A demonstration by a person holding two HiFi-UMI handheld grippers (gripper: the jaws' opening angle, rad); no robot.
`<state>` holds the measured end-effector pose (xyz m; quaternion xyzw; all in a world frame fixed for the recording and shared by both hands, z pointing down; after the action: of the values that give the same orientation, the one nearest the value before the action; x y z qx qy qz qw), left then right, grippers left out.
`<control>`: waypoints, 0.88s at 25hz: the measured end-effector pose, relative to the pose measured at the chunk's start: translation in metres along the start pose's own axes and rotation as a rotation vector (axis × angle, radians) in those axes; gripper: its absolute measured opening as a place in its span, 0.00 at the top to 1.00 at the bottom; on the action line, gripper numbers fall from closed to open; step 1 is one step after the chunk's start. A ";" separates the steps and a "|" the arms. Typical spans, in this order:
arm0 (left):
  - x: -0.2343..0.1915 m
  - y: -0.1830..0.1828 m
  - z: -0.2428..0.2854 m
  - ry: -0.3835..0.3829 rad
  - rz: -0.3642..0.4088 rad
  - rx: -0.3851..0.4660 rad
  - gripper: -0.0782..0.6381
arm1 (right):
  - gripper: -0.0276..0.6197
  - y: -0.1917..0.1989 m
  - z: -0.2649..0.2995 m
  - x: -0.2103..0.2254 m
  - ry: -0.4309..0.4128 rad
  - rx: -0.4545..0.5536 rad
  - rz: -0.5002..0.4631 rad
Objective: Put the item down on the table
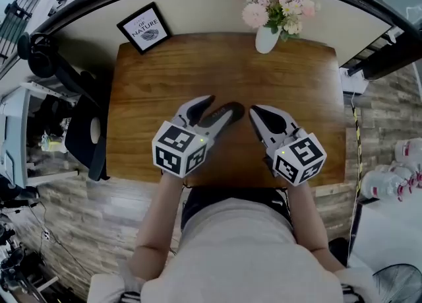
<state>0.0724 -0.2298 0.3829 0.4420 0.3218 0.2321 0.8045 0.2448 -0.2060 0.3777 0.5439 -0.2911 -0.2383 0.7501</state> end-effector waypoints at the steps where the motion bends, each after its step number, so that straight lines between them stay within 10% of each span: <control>1: 0.002 -0.001 -0.002 -0.007 -0.007 0.016 0.61 | 0.94 -0.002 -0.001 -0.002 -0.003 0.009 -0.004; 8: 0.013 0.005 -0.020 -0.076 -0.071 0.118 0.87 | 0.94 -0.016 -0.011 -0.020 -0.033 0.064 -0.021; 22: 0.018 0.043 -0.028 -0.128 -0.139 0.050 0.88 | 0.94 0.007 -0.006 -0.031 -0.066 -0.030 -0.023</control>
<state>0.0610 -0.1805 0.4026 0.4524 0.3050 0.1389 0.8264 0.2275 -0.1788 0.3777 0.5279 -0.3060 -0.2691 0.7452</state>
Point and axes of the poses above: the fingertips, and each gripper's own axes: z forward along the fingers, x to its right, y out of its underside, the point moved 8 cm from there along -z, backward along the fingers, and after that the axes turned 4 degrees about -z, right-handed, at the moved point
